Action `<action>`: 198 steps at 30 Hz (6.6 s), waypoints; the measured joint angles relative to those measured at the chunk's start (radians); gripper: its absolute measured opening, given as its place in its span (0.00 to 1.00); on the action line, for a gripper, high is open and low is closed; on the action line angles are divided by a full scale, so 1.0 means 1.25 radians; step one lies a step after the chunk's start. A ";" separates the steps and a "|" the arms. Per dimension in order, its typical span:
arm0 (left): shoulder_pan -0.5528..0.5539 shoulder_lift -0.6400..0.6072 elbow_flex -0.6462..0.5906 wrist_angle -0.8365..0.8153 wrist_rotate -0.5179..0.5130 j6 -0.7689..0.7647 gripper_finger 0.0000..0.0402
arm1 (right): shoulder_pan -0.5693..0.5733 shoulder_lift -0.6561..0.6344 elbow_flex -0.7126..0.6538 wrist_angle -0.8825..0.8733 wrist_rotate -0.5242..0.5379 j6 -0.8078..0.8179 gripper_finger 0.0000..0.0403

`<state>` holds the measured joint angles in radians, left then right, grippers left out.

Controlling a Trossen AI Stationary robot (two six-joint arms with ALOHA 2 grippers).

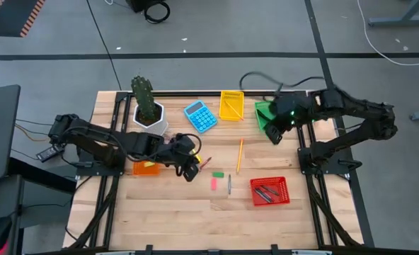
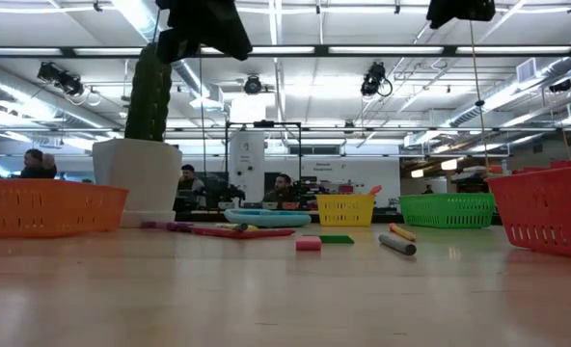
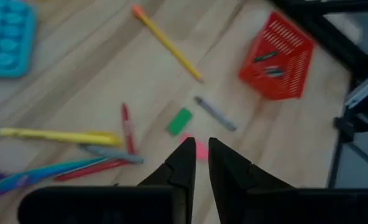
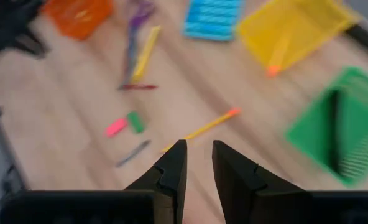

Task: Sort crayons/erasers/pens/pencils in bins
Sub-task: Put the green eraser into the orange bin

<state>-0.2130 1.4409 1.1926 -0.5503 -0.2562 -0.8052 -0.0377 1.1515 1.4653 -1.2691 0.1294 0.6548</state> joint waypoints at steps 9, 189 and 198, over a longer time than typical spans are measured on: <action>-0.006 -0.012 0.000 0.001 -0.016 -0.074 0.10 | 0.156 0.109 -0.113 0.289 -0.010 -0.047 0.28; -0.109 -0.006 -0.001 0.353 -0.135 0.952 0.42 | -0.009 0.287 -0.175 0.859 -0.715 0.084 0.20; -0.101 -0.006 0.000 0.358 -0.135 0.947 0.31 | -0.009 0.287 -0.175 0.858 -0.715 0.084 0.20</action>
<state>-0.3397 1.4334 1.1927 -0.1023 -0.4244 0.3781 -0.0494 1.5105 1.2469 -0.1964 -0.7647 0.7593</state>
